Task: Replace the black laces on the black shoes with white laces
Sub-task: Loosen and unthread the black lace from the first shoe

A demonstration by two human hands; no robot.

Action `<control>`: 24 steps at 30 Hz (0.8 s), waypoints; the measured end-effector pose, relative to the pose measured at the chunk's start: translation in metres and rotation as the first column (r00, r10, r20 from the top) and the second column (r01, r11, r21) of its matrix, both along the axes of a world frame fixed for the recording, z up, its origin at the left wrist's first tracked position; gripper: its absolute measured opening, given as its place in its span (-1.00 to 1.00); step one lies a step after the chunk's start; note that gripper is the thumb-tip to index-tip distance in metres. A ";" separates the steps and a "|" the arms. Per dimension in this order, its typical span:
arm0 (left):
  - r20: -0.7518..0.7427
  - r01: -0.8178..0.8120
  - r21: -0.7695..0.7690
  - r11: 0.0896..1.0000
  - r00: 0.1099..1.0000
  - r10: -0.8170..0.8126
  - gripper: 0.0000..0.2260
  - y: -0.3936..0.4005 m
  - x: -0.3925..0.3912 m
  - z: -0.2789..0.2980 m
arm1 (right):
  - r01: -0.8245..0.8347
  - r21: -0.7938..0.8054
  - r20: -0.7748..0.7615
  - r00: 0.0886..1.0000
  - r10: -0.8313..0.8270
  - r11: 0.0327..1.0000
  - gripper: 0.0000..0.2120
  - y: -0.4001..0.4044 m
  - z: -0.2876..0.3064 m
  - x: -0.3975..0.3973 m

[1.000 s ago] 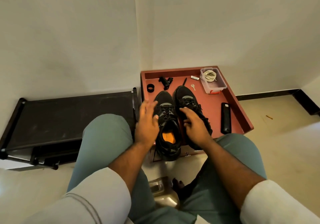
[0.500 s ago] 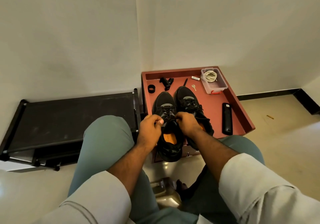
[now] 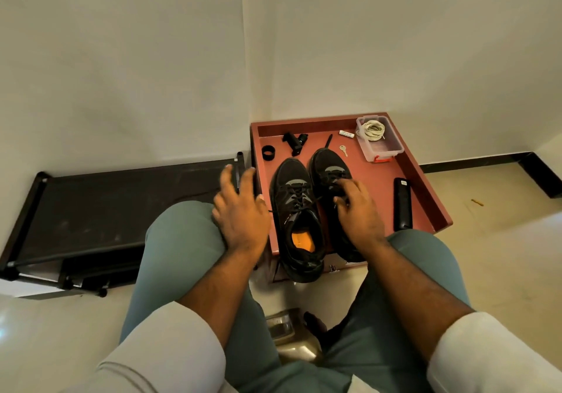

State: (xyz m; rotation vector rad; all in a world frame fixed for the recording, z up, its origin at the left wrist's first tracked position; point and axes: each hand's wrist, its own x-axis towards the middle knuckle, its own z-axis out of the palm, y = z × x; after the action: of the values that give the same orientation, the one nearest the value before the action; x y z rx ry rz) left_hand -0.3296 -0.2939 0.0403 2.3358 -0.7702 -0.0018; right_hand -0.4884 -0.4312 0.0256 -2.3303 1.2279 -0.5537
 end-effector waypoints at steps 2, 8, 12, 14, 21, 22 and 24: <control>0.084 0.159 0.189 0.969 0.981 -0.177 -0.61 -0.002 -0.011 -0.002 | -0.085 0.074 -0.011 0.996 0.086 0.994 -0.74 0.012 -0.004 0.011; -0.030 0.375 0.402 0.835 0.917 -0.397 -0.64 -0.009 -0.023 -0.021 | -0.080 0.321 0.007 0.997 0.082 0.944 -0.68 0.027 -0.017 0.032; -0.291 0.548 0.317 0.774 0.833 -0.471 -0.51 -0.012 -0.016 -0.037 | -0.076 0.297 0.005 0.997 0.078 0.952 -0.72 0.026 -0.022 0.037; -0.413 0.542 0.121 0.832 0.789 -0.454 -0.59 -0.015 -0.015 -0.045 | -0.082 0.275 -0.005 0.996 0.087 0.958 -0.79 0.026 -0.023 0.038; -0.483 0.494 -0.109 0.862 0.732 -0.481 -0.75 -0.018 -0.008 -0.047 | -0.169 0.252 -0.044 0.982 0.185 0.953 -0.89 0.025 -0.019 0.039; -0.492 0.486 -0.117 0.866 0.729 -0.476 -0.76 -0.018 -0.009 -0.047 | -0.171 0.247 -0.044 0.981 0.187 0.954 -0.89 0.026 -0.019 0.039; -0.523 0.447 -0.138 0.884 0.725 -0.448 -0.81 -0.019 -0.011 -0.047 | -0.165 0.246 -0.017 0.985 0.174 0.955 -0.87 0.030 -0.019 0.038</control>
State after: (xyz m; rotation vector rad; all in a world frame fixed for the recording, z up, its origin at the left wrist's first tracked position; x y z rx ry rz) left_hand -0.3403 -0.3132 -0.0066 1.9257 -1.0026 -0.8452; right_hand -0.4502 -0.4014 0.0070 -2.2173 1.0342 -0.2832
